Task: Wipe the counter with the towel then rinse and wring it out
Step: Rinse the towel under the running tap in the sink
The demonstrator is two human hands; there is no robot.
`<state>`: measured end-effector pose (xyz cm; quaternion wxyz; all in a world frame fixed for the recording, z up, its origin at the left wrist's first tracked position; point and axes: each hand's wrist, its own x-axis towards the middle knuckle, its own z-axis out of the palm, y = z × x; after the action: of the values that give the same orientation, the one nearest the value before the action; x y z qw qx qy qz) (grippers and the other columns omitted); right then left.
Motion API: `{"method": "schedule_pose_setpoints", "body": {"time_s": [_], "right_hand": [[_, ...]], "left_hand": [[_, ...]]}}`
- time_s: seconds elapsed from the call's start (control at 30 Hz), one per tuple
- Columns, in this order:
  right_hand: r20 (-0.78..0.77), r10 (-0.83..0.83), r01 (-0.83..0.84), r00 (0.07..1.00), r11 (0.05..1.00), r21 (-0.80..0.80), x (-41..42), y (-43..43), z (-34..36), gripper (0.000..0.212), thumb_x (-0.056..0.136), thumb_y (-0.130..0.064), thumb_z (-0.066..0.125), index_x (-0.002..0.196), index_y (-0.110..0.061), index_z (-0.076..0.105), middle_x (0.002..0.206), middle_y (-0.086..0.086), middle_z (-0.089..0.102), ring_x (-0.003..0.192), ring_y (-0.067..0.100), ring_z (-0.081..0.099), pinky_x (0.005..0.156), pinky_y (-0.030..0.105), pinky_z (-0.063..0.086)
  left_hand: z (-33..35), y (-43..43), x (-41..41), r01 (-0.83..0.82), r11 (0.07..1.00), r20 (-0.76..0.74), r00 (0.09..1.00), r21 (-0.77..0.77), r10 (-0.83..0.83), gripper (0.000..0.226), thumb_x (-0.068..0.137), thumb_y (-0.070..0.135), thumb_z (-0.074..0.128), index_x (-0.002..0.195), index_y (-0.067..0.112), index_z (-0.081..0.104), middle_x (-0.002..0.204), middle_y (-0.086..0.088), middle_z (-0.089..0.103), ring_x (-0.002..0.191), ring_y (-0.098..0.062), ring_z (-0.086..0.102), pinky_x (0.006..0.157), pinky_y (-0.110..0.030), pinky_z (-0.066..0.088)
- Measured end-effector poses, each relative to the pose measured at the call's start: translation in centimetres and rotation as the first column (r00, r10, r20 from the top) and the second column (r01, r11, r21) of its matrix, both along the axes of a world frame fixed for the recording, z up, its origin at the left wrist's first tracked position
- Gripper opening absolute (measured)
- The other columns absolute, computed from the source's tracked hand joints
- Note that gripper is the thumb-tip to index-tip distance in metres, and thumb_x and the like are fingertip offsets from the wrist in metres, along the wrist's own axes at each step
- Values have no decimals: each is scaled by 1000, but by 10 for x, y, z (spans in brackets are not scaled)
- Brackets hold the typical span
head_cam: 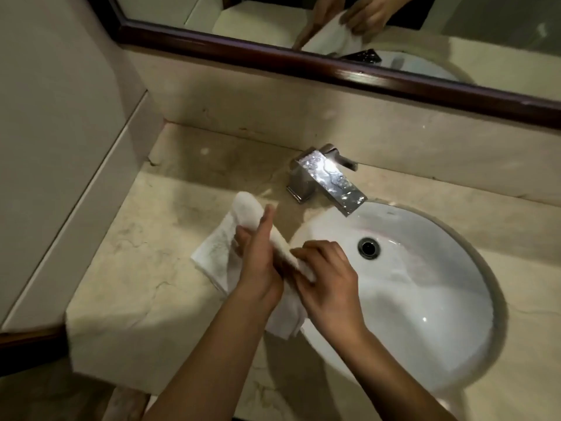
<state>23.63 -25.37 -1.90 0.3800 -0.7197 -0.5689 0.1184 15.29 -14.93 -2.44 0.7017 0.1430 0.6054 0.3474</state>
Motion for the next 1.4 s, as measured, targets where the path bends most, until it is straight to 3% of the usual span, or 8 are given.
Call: {"method": "schedule_pose_setpoints", "body": {"time_s": [0.1,0.27,0.37,0.53,0.73,0.9,1.07,1.4], "right_hand": [[16,17,-17,1000,1000,21,21,-25,7,18,89,-9,78,107,-10,77,107,4,67,99,18,61,89,15,42],[-51,59,-61,997,997,-44,72,-53,18,17,88,-21,80,105,-16,77,104,-4,65,96,15,64,83,21,47],[-109,117,-127,987,988,-84,110,-62,42,24,93,-41,74,103,-20,78,100,-10,68,92,8,68,80,28,54],[42,19,-21,999,998,58,171,10,83,23,97,-33,68,109,-15,76,99,-3,70,82,16,67,71,34,57],[104,94,-40,990,900,-434,184,129,49,49,101,-43,64,140,-15,63,125,8,73,115,27,67,97,37,52],[70,163,-119,984,900,-420,181,140,20,22,101,-29,62,94,-14,76,88,13,77,86,36,70,80,44,56],[120,169,-112,978,919,-379,181,144,12,24,102,-20,56,92,-7,73,90,17,75,86,40,69,79,49,56],[58,136,-103,989,919,-381,186,149,6,21,104,-27,56,96,-16,72,88,10,75,85,34,69,81,46,55]], "left_hand": [[15,-15,29,76,996,39,997,-41,-74,124,49,49,96,156,28,36,157,-21,46,132,-38,59,107,-54,51],[29,-51,67,101,995,32,994,8,-102,18,105,9,54,120,11,63,115,-19,70,100,-30,70,84,-41,57],[31,-65,80,90,996,164,982,7,-90,23,106,11,51,124,12,65,106,-14,77,90,-26,77,72,-36,62],[22,-72,82,35,999,352,935,2,-33,28,108,12,46,127,14,67,116,-17,77,105,-34,75,89,-48,60],[1,-67,75,41,999,415,910,-31,-25,51,108,15,43,83,22,86,94,-9,81,83,-25,79,83,-46,56],[-15,-61,71,46,999,393,919,-11,-38,34,104,12,47,106,18,81,103,-13,80,90,-30,78,76,-47,64],[-9,-61,78,155,988,424,895,-3,-140,66,109,16,37,63,24,83,75,-2,80,66,-18,78,73,-41,62],[-41,-45,68,178,979,397,909,-97,-126,34,103,21,50,123,8,75,105,-18,78,90,-35,78,78,-52,64]]}}
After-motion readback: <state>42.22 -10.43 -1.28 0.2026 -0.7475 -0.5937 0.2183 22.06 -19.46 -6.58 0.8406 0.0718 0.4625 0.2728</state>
